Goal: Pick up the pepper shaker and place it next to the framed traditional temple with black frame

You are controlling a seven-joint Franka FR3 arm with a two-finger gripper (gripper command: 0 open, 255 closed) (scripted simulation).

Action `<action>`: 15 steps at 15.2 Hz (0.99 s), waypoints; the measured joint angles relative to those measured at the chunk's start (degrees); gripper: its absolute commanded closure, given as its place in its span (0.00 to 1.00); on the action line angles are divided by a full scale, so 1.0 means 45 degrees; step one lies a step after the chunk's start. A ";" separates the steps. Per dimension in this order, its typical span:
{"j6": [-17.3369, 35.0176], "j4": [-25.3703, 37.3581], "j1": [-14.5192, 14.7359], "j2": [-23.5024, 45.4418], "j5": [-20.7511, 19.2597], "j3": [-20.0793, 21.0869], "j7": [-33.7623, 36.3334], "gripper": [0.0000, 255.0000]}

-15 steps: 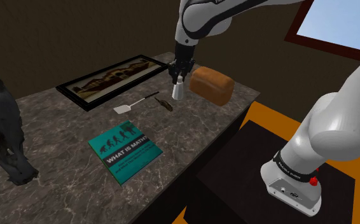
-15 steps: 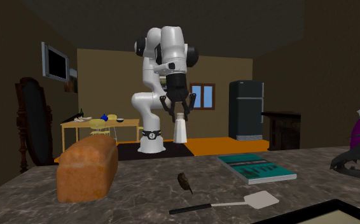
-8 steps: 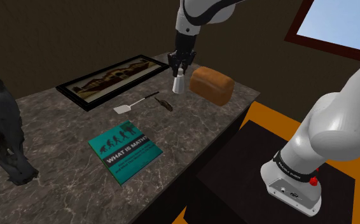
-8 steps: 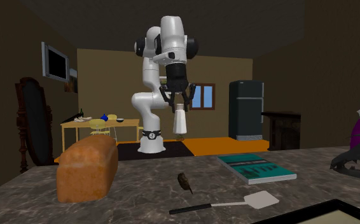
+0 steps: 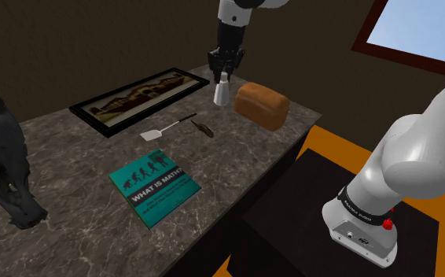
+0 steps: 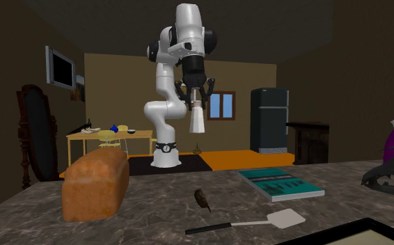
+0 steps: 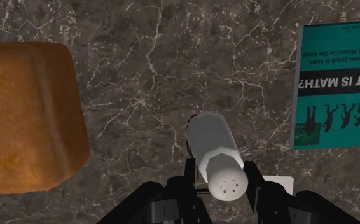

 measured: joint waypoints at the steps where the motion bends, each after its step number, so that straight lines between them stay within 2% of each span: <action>1: -0.0156 0.0153 -0.0004 -0.0002 -0.0008 -0.0005 0.0007 1.00; 3: -0.0483 0.0432 -0.0001 -0.0052 -0.0019 0.0000 0.0046 1.00; 5: -0.0743 0.1276 0.0016 0.0527 -0.0047 0.0026 0.0123 1.00; 10: -0.1344 0.4300 0.0107 0.2941 -0.0153 0.0123 0.0383 1.00; 13: -0.1855 0.6661 0.0207 0.4785 -0.0259 0.0174 0.0587 1.00; 15: -0.1828 0.7049 0.0211 0.5199 -0.0271 0.0173 0.0583 1.00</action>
